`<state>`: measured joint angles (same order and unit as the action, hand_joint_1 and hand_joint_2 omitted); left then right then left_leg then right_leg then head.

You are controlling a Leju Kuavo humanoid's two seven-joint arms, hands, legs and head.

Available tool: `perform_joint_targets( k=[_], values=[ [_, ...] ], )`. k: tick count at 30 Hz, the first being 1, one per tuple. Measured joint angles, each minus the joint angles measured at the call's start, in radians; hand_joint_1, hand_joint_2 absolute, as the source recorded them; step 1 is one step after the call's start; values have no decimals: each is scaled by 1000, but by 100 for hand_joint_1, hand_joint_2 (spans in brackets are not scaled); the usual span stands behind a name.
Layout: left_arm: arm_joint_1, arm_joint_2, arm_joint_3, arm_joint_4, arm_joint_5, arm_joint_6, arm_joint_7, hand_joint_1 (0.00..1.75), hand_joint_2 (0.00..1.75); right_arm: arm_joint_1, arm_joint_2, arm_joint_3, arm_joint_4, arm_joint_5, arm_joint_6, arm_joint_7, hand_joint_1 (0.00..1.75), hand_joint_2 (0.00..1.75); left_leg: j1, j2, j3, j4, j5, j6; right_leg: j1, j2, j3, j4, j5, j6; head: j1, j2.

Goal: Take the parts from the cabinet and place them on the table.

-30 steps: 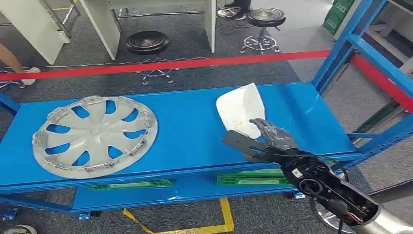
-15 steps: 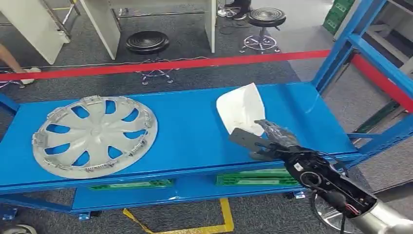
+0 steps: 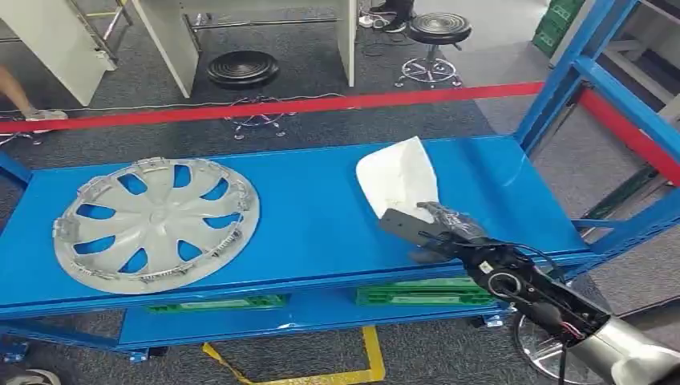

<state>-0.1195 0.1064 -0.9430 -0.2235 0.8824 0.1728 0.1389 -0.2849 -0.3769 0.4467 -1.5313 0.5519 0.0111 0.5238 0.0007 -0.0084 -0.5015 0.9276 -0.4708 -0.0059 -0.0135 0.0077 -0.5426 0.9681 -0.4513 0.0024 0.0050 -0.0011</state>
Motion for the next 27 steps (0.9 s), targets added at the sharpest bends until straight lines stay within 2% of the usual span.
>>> perform_joint_targets(
  k=[11, 20, 27],
  values=[
    [0, -2, 0, 0, 8, 0, 0, 0, 0, -34, 0, 52, 17, 68, -5, 29, 0, 175, 0, 0, 0, 0, 0, 0, 0, 0, 0, 0, 0, 0, 0, 0],
    [4, -3, 0, 0, 21, 3, -4, 0, 0, -53, 1, 91, -63, 119, 66, 133, 0, 175, 0, 0, 0, 0, 0, 0, 0, 0, 0, 0, 0, 0, 0, 0],
    [10, -4, 0, 0, 29, 3, -8, 0, 0, -68, 1, 118, -121, 133, 95, 148, 0, 175, 0, 0, 0, 0, 0, 0, 0, 0, 0, 0, 0, 0, 0, 0]
  ],
)
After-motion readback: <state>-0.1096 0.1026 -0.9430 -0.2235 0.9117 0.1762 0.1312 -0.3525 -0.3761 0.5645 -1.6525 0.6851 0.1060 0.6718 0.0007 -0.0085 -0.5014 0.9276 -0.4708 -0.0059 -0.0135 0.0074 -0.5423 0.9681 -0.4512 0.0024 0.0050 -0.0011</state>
